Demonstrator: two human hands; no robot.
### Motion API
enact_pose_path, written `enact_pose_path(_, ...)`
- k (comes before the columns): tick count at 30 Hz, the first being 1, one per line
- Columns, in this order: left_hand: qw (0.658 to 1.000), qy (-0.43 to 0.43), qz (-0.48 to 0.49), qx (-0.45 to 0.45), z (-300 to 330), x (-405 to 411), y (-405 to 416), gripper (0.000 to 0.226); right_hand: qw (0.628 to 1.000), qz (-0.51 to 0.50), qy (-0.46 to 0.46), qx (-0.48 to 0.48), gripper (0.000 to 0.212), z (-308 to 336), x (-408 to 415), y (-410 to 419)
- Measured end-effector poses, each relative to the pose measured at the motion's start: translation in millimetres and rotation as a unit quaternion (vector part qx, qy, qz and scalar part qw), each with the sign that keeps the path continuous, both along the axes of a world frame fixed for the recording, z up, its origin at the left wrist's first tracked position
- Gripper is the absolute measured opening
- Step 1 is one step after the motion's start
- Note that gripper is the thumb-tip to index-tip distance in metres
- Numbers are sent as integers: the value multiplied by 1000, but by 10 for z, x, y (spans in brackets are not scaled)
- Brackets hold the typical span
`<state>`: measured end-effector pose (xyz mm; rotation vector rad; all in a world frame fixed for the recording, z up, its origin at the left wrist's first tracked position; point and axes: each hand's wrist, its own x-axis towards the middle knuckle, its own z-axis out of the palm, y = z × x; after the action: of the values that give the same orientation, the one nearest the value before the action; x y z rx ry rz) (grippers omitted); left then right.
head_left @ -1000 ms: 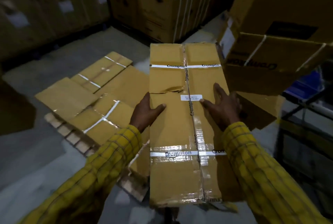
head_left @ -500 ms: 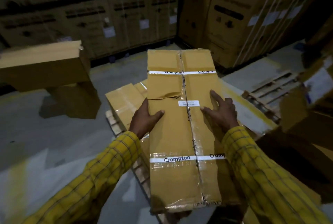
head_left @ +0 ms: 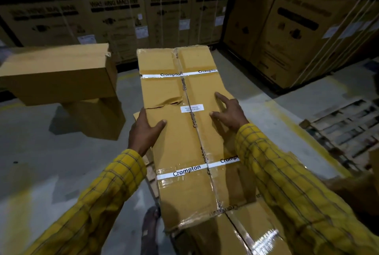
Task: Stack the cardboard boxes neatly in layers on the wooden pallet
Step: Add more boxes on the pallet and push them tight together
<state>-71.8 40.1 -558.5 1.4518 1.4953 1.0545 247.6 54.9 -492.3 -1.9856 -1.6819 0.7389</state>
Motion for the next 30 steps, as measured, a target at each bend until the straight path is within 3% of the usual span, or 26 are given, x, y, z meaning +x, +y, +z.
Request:
enact_pose_path(8,998,-27,55,-10,-357,-812,1796,67,999,44,-21,-14,81,-215,-935,2130)
enact_pose_path(15,996,-46,73,-11,-728,-1137,2860,75,996,78,-14,-26,84,-644,-1311,3510)
enact_pose_path(20,996,-51,76,-24,-1332,-1150,3044,75,994,88,16,-60,88,-1306,-1367,3870)
enact_pose_path(30,990,-64,27,-121,-2414,-1011,2816,87,987,70,58,-134,89,-2576,-1058,3699)
